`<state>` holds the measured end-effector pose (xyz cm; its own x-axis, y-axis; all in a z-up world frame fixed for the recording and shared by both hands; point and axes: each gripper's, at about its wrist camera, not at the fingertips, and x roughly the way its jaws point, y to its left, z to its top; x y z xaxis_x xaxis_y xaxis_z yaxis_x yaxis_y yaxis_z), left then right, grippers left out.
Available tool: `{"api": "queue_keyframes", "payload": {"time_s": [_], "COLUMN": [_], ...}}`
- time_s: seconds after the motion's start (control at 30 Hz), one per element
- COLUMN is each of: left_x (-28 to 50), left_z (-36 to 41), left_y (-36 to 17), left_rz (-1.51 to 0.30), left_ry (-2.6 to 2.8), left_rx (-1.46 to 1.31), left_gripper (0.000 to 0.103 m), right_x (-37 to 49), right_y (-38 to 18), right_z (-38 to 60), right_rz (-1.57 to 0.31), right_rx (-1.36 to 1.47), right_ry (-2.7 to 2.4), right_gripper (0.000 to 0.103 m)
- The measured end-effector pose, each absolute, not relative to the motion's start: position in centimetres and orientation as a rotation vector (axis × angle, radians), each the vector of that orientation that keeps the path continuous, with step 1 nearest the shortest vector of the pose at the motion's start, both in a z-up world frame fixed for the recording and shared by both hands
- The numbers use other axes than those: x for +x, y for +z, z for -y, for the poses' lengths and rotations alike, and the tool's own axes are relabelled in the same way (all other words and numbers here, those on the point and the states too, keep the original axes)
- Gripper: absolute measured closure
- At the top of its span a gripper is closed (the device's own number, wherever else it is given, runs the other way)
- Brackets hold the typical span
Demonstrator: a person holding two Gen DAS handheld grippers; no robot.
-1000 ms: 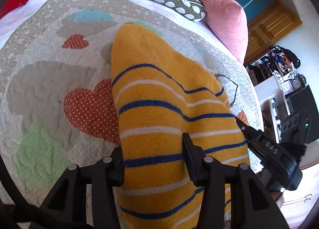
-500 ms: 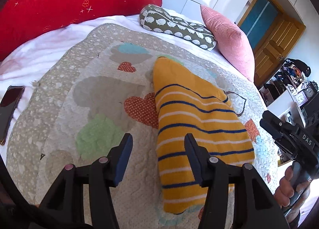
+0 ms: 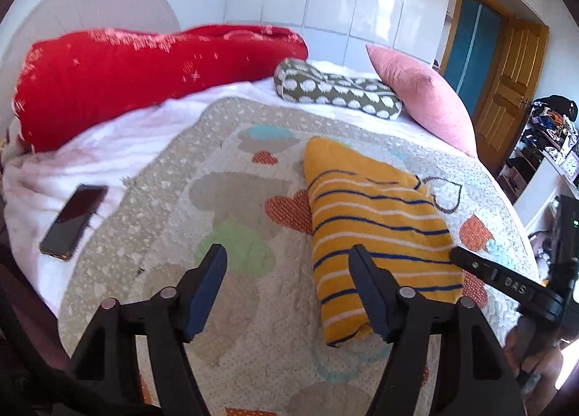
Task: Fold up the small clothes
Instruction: 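Open the left gripper and lift both tools away from the sweater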
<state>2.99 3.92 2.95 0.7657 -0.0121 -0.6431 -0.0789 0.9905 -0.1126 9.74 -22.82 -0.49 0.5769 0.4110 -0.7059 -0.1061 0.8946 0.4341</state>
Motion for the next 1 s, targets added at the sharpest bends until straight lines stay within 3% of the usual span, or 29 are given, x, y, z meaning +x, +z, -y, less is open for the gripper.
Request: {"api": "queue_keyframes", "payload": {"time_s": [0.1,0.3,0.43,0.57,1.0], "left_x": [0.6,-3.8,-6.1,-6.4,-4.3], "left_z": [-2.8,0.3,1.5,1.9,1.0], "left_y": [5.6,9.1,10.0,10.1,6.4], "left_rz": [-0.555,-0.376,-0.349,-0.424,-0.645], "left_ry": [0.192,0.359,0.287,0.147,0.023], "left_rx": [-0.034,0.163,0.163,0.097,-0.033], "left_gripper": [0.011,0.006,0.006,0.006,0.006], "right_x": [6.3,-0.1,-4.2,-7.1,-6.2], "right_y": [1.9,6.1,8.6,9.5,7.5], "right_z": [23.5,25.0,24.7,24.3,25.2], "right_rz": [-0.812,-0.617,-0.448,-0.318,-0.453], "right_rx": [0.299,0.263,0.195,0.110,0.123], "right_ry": [0.236,0.121,0.030,-0.083,-0.105], "right_gripper": [0.050,0.031,0.000,0.000,0.000]}}
